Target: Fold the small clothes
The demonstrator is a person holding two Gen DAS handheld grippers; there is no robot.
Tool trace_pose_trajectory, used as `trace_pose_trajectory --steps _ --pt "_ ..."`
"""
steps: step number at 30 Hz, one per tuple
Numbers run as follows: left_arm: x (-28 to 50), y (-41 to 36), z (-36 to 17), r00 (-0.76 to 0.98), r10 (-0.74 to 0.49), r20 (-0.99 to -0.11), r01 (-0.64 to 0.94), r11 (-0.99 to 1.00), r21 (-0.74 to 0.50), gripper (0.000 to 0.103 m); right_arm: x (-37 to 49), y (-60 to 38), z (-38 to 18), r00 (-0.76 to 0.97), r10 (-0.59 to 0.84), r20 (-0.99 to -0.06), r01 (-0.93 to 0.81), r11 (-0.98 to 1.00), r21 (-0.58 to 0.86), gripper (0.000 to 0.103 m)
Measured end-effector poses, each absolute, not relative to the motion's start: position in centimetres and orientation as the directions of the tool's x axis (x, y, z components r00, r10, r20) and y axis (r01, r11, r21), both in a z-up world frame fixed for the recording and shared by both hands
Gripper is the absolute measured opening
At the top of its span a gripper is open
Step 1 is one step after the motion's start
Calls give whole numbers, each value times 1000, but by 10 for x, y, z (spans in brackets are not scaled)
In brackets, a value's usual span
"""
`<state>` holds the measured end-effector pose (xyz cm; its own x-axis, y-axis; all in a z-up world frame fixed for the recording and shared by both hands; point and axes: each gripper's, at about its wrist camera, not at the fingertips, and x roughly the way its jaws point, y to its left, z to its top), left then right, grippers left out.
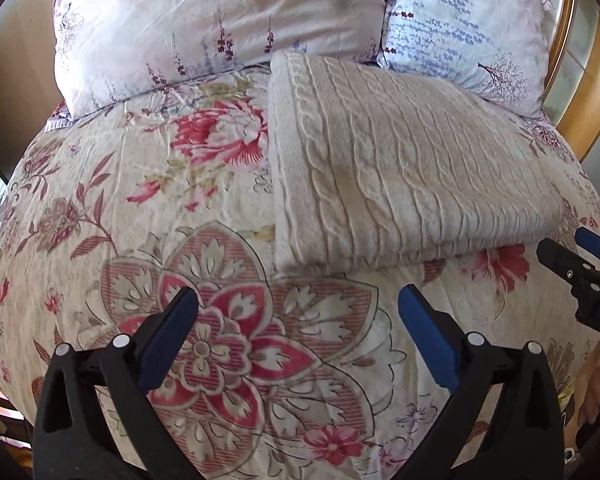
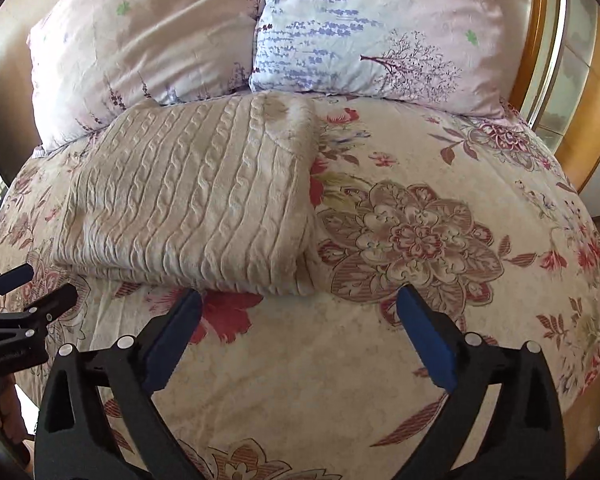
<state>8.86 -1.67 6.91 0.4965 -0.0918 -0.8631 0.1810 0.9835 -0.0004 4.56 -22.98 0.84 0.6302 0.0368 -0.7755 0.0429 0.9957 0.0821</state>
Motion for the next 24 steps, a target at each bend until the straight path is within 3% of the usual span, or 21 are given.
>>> trace_pose_trajectory --steps 6,11,24 --pt "85 -22 60 459 -74 -885 175 985 8 101 49 -222 -6 553 38 -832 45 996 75 100" --pt "87 -24 53 425 -25 -905 142 989 40 101 47 -214 -8 560 40 -828 23 998 64 100" --pt "89 -21 52 424 -33 -905 113 993 17 101 50 -211 -12 555 20 -831 22 999 39 102"
